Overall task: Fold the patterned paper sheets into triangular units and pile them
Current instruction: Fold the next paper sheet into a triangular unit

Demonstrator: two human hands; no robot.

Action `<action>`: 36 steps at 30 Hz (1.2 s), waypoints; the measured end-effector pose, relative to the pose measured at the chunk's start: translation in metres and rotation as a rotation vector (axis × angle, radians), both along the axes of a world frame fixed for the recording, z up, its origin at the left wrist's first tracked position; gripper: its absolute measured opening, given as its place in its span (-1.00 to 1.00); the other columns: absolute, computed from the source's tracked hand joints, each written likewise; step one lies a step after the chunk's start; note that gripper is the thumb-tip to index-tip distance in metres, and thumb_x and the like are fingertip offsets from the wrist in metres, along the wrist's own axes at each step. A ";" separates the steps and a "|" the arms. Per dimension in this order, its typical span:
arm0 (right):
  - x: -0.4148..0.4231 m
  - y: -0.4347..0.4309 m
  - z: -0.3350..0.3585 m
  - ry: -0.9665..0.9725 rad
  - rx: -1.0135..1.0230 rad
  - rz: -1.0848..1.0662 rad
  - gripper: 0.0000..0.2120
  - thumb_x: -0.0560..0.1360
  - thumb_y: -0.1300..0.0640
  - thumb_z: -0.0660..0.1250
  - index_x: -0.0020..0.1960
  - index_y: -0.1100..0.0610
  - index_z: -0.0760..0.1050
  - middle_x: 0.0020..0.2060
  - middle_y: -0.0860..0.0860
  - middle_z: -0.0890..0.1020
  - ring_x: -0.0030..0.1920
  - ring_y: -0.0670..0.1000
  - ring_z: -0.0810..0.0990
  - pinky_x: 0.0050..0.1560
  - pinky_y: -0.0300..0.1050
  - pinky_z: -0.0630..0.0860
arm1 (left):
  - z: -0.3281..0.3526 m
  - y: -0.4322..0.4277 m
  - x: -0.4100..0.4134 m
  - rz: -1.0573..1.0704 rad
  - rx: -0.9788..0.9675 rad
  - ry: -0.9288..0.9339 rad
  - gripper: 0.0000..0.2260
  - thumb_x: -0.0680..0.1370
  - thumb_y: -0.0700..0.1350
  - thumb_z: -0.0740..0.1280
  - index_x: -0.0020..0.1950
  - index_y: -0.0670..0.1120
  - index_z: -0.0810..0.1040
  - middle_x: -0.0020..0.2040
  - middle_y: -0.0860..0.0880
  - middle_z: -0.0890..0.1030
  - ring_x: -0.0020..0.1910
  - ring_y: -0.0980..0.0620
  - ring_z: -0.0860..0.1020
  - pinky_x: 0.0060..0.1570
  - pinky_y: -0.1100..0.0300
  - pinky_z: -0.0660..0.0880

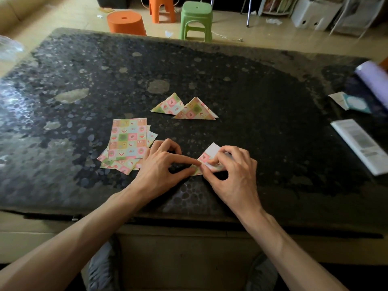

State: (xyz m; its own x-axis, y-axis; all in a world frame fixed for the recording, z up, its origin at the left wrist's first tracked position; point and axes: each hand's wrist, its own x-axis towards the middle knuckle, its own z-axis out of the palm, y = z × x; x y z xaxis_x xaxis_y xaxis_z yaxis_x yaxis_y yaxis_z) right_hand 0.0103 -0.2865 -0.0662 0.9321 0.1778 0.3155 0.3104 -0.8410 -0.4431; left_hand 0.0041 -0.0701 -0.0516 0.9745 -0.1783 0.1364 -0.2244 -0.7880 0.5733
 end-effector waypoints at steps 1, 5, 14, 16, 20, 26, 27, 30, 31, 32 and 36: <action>0.000 0.000 0.000 0.003 0.005 0.001 -0.71 0.51 -0.27 0.39 -0.06 -0.05 0.55 0.14 -0.13 0.51 0.24 -0.05 0.43 0.12 -0.11 0.27 | 0.000 0.000 0.000 0.001 -0.003 0.000 -0.79 0.49 0.32 0.33 0.12 0.48 0.59 0.02 0.17 0.39 0.12 0.09 0.33 0.17 0.08 0.34; -0.001 0.000 0.002 0.002 0.037 0.007 -0.76 0.51 -0.26 0.39 -0.01 -0.10 0.59 0.12 -0.15 0.51 0.23 -0.07 0.44 0.12 -0.11 0.27 | -0.001 0.000 -0.001 -0.001 -0.015 -0.004 -0.79 0.49 0.32 0.32 0.11 0.51 0.56 0.02 0.17 0.39 0.13 0.08 0.33 0.19 0.06 0.35; 0.000 -0.001 0.001 0.005 0.024 0.000 -0.76 0.51 -0.26 0.39 0.02 -0.13 0.61 0.12 -0.15 0.51 0.24 -0.07 0.44 0.12 -0.13 0.26 | -0.001 0.000 -0.001 -0.005 -0.008 -0.008 -0.75 0.46 0.39 0.24 0.11 0.51 0.55 0.03 0.18 0.39 0.12 0.09 0.32 0.16 0.12 0.30; 0.000 0.000 0.001 0.002 0.026 0.001 -0.75 0.52 -0.27 0.38 0.02 -0.13 0.61 0.13 -0.15 0.51 0.24 -0.07 0.43 0.13 -0.12 0.27 | -0.002 0.000 -0.001 -0.005 -0.012 -0.009 -0.74 0.46 0.40 0.21 0.11 0.51 0.55 0.03 0.18 0.39 0.12 0.09 0.33 0.16 0.12 0.30; -0.001 0.000 0.002 0.007 0.030 0.006 -0.74 0.52 -0.29 0.36 0.03 -0.13 0.60 0.13 -0.15 0.51 0.24 -0.06 0.43 0.13 -0.10 0.30 | -0.002 0.001 0.000 -0.004 -0.003 -0.020 -0.74 0.46 0.40 0.22 0.11 0.50 0.55 0.02 0.18 0.39 0.12 0.10 0.33 0.15 0.12 0.30; -0.001 0.002 0.003 0.033 -0.011 0.004 -0.69 0.47 -0.35 0.36 0.04 -0.15 0.54 0.17 -0.15 0.48 0.27 -0.04 0.42 0.16 -0.02 0.38 | -0.002 0.001 0.001 -0.005 0.012 -0.026 -0.69 0.47 0.42 0.23 0.13 0.44 0.62 0.01 0.17 0.40 0.14 0.09 0.33 0.15 0.11 0.34; 0.000 0.002 0.004 0.040 -0.010 0.004 -0.68 0.47 -0.35 0.37 0.03 -0.16 0.53 0.17 -0.16 0.47 0.27 -0.04 0.42 0.15 -0.02 0.38 | -0.002 0.002 0.001 -0.005 0.013 -0.021 -0.70 0.48 0.42 0.25 0.13 0.44 0.63 0.01 0.17 0.40 0.15 0.08 0.32 0.16 0.10 0.34; 0.002 0.002 0.005 0.070 -0.024 0.001 -0.66 0.45 -0.38 0.36 0.02 -0.16 0.50 0.16 -0.18 0.45 0.27 -0.04 0.41 0.15 -0.03 0.36 | -0.002 0.002 0.001 -0.009 0.017 0.000 -0.67 0.46 0.44 0.21 0.13 0.47 0.62 0.03 0.19 0.39 0.18 0.09 0.31 0.20 0.09 0.33; 0.002 0.002 0.006 0.079 -0.028 -0.001 -0.65 0.44 -0.40 0.35 0.02 -0.16 0.49 0.16 -0.18 0.44 0.27 -0.05 0.41 0.16 -0.04 0.36 | -0.001 0.002 0.001 -0.009 0.013 0.007 -0.66 0.44 0.45 0.21 0.13 0.47 0.61 0.03 0.19 0.39 0.18 0.10 0.31 0.20 0.09 0.33; 0.002 0.002 0.006 0.085 -0.028 -0.002 -0.64 0.44 -0.40 0.34 0.03 -0.16 0.49 0.16 -0.19 0.43 0.27 -0.05 0.40 0.16 -0.05 0.35 | -0.001 0.001 0.000 -0.006 0.005 0.009 -0.66 0.43 0.45 0.21 0.12 0.48 0.61 0.03 0.19 0.39 0.18 0.10 0.31 0.19 0.08 0.33; 0.000 -0.001 0.008 0.090 -0.019 0.027 -0.64 0.45 -0.39 0.34 0.05 -0.16 0.49 0.17 -0.19 0.44 0.28 -0.07 0.39 0.15 -0.10 0.30 | 0.000 -0.001 0.000 0.024 -0.019 0.000 -0.68 0.41 0.44 0.26 0.09 0.47 0.63 0.00 0.20 0.40 0.16 0.10 0.32 0.18 0.03 0.39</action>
State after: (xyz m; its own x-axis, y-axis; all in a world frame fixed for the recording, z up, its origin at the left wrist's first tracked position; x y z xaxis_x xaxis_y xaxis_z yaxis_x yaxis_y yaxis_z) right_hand 0.0101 -0.2874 -0.0586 0.9513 0.2080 0.2276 0.2927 -0.8413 -0.4545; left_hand 0.0039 -0.0715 -0.0515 0.9784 -0.1526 0.1398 -0.2060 -0.7820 0.5883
